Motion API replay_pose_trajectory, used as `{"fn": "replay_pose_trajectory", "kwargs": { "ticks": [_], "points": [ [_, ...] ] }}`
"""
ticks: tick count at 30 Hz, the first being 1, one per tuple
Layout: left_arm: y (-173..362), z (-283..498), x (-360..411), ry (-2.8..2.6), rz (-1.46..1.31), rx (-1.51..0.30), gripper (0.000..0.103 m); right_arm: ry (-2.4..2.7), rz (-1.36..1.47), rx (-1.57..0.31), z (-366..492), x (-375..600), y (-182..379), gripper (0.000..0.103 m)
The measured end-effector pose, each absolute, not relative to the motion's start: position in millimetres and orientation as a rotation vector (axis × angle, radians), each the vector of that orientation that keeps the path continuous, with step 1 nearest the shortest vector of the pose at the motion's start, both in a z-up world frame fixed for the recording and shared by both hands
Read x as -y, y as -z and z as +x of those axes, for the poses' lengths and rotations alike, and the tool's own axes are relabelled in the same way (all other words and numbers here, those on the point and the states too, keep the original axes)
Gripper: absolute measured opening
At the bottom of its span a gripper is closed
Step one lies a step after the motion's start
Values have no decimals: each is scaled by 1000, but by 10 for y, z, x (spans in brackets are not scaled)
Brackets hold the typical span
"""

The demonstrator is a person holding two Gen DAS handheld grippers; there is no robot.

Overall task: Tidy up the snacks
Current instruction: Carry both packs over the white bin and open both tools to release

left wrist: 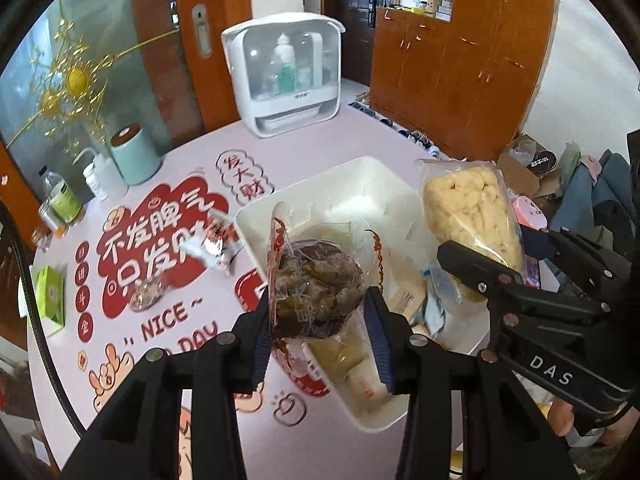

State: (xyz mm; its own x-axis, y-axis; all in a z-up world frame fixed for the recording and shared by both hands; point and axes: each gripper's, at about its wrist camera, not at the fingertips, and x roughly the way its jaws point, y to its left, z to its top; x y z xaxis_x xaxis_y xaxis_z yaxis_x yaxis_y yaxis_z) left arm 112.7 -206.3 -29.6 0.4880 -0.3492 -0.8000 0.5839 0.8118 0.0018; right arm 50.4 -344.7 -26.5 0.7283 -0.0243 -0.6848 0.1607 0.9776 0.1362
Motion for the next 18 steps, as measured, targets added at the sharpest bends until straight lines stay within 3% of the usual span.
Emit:
{"fn": "replay_pose_trajectory", "kwargs": {
  "ticks": [18],
  "points": [
    [278, 1506, 2634, 478, 339, -893, 43, 143, 77, -708, 1318, 3906, 64, 57]
  ]
}}
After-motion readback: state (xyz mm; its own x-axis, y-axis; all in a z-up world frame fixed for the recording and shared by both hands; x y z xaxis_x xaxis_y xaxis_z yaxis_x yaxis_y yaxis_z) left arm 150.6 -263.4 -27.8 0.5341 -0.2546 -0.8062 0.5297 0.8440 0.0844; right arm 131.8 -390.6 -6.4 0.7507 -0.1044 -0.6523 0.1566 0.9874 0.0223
